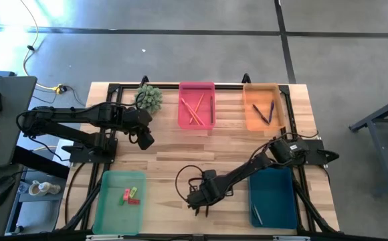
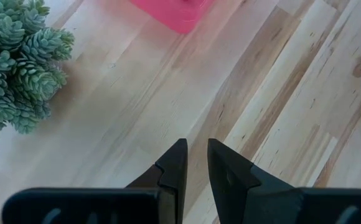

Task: Sort crayons/erasers/pens/pencils in bins
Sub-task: Put the right black pen into the orange bin

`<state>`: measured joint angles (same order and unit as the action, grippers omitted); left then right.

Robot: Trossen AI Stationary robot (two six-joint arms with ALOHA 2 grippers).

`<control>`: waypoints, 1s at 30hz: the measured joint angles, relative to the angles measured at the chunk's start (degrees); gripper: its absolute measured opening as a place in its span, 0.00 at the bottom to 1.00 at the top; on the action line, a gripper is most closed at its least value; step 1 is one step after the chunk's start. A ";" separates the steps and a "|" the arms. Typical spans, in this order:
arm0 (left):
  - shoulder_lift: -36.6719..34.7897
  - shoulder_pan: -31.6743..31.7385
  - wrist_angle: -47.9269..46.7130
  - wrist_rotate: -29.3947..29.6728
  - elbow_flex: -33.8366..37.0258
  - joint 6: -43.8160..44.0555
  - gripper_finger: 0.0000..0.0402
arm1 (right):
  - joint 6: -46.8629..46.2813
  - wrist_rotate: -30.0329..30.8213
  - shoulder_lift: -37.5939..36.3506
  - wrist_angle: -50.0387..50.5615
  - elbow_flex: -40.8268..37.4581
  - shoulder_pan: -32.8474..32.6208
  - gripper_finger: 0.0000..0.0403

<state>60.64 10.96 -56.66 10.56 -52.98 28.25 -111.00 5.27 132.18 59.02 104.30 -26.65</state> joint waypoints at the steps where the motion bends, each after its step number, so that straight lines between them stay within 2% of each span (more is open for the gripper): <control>1: 0.00 0.00 0.00 0.00 -0.01 0.00 0.13 | -0.02 -0.01 0.00 0.01 -0.02 0.02 0.25; 6: 0.00 0.00 0.00 0.01 -0.01 0.00 0.13 | -0.07 0.11 0.02 0.30 -0.08 -0.02 0.12; 10: 0.00 0.00 -0.01 0.01 -0.01 -0.48 0.13 | -0.66 0.23 0.04 0.45 -0.08 -0.04 0.06; 19: 0.00 0.00 0.00 -1.31 -0.01 -1.52 0.13 | -0.56 0.93 0.48 2.72 1.65 -0.31 0.06; 30: 0.00 -0.02 0.00 -1.48 -0.01 -1.51 0.13 | 0.42 6.68 0.70 12.71 9.93 -1.51 0.06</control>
<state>60.64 10.94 -56.66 9.08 -52.99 26.74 -110.59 11.95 132.88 71.73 114.23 -28.17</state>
